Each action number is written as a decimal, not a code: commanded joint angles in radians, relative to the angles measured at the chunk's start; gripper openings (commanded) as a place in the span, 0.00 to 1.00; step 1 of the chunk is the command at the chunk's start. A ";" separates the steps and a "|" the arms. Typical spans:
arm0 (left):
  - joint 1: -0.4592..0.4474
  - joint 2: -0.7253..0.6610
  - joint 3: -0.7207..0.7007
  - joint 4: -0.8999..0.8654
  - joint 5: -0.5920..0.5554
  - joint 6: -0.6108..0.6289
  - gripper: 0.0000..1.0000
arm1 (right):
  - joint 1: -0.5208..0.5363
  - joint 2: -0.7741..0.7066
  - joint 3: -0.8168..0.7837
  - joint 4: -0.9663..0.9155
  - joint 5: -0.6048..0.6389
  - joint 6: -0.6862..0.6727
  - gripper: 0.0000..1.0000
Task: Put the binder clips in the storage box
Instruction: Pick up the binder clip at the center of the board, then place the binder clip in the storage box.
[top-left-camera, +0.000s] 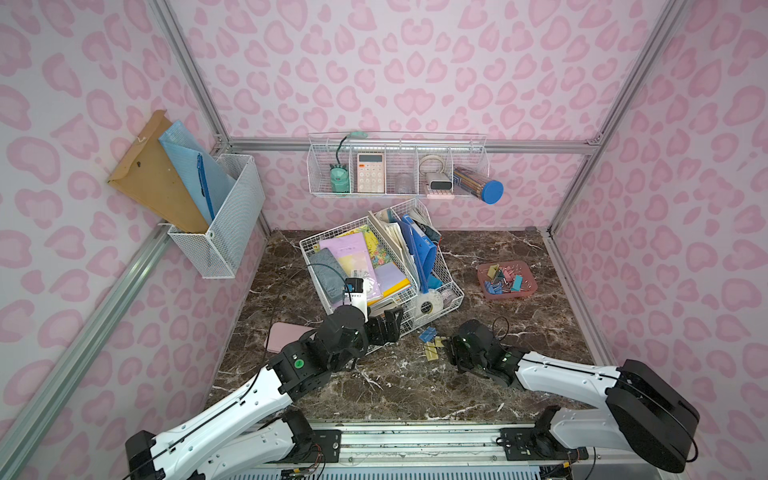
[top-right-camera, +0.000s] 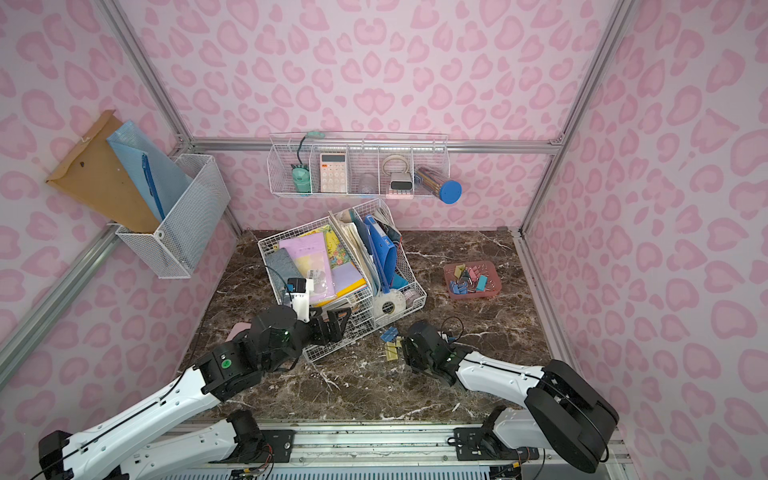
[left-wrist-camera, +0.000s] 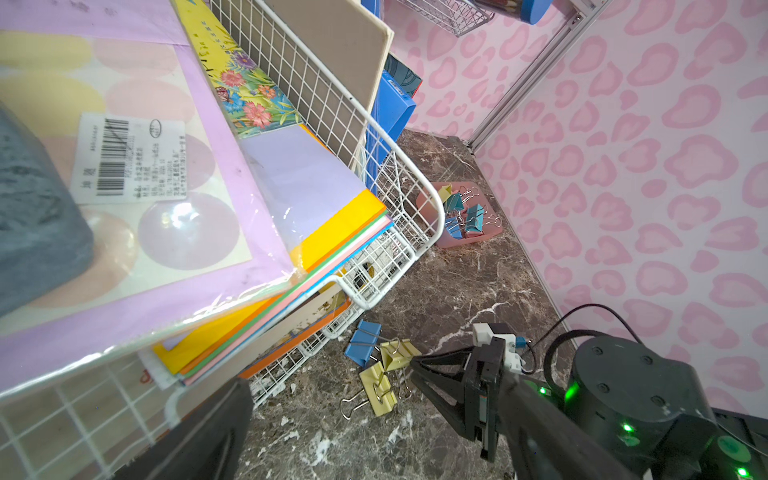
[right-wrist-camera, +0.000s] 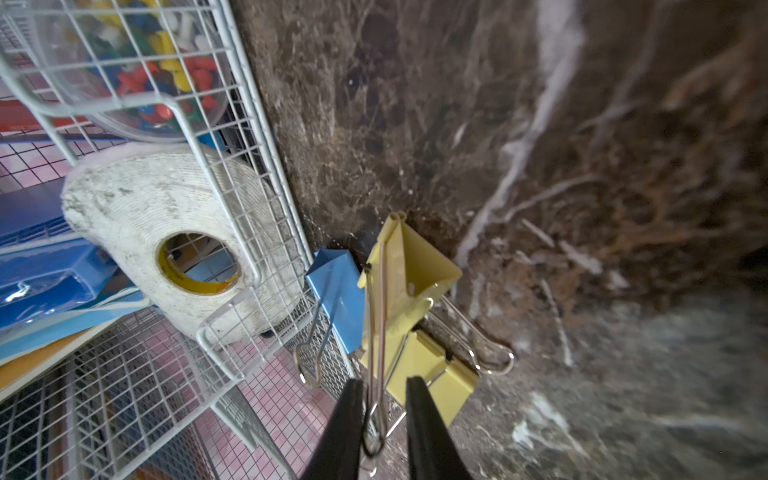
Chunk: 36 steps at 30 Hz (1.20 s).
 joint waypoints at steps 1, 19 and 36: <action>0.000 0.007 0.014 0.005 -0.008 0.021 0.98 | -0.003 -0.002 0.001 -0.003 0.007 -0.039 0.16; 0.000 0.009 0.015 0.011 0.003 0.024 0.97 | -0.222 -0.289 0.198 -0.350 0.129 -0.974 0.00; 0.000 0.047 0.053 0.021 0.041 0.030 0.97 | -0.877 0.218 0.809 -0.616 -0.494 -1.752 0.00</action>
